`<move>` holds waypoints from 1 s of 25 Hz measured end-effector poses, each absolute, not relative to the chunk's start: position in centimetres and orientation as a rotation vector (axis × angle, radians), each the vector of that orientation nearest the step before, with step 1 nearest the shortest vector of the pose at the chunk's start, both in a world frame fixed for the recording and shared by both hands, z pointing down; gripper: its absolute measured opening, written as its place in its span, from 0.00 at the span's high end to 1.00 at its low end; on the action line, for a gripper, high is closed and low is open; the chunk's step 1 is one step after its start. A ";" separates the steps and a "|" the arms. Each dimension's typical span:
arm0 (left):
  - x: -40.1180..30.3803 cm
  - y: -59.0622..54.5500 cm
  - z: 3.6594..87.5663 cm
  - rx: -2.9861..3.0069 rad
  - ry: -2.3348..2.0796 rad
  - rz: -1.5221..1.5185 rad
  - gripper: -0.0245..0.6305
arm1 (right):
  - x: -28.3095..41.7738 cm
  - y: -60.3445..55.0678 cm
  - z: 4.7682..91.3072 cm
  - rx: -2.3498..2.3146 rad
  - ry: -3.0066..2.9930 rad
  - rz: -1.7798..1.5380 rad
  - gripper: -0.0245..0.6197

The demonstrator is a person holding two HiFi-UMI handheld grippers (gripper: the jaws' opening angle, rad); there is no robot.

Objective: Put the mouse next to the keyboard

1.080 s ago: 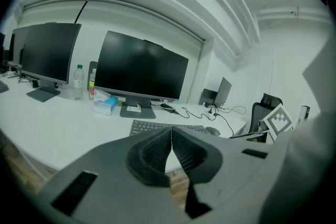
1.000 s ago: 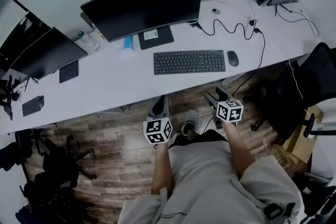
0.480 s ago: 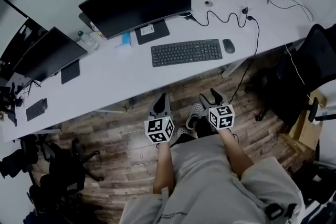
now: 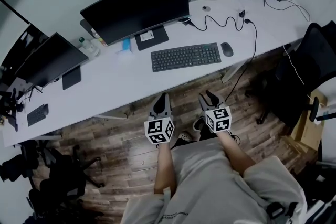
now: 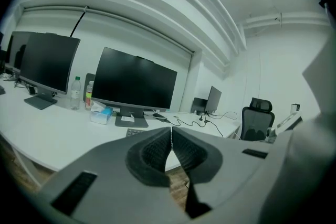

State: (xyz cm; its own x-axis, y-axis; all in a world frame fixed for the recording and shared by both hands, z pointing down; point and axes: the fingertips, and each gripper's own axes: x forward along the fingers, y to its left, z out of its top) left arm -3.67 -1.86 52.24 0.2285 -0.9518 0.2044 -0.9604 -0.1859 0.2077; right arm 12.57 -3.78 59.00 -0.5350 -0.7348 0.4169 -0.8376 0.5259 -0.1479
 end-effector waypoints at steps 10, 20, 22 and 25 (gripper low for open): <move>-6.2 -0.2 52.8 2.152 -1.883 0.113 0.93 | 10.1 -4.2 59.5 1.253 -2.466 0.368 0.96; -5.8 -0.1 52.6 2.171 -1.885 0.137 0.93 | 10.9 -4.4 59.3 1.273 -2.477 0.356 0.96; -5.3 -0.1 52.7 2.179 -1.877 0.144 0.93 | 11.3 -4.3 59.1 1.285 -2.478 0.344 0.96; -4.9 -0.1 52.9 2.185 -1.862 0.151 0.93 | 11.5 -4.1 59.1 1.290 -2.476 0.321 0.96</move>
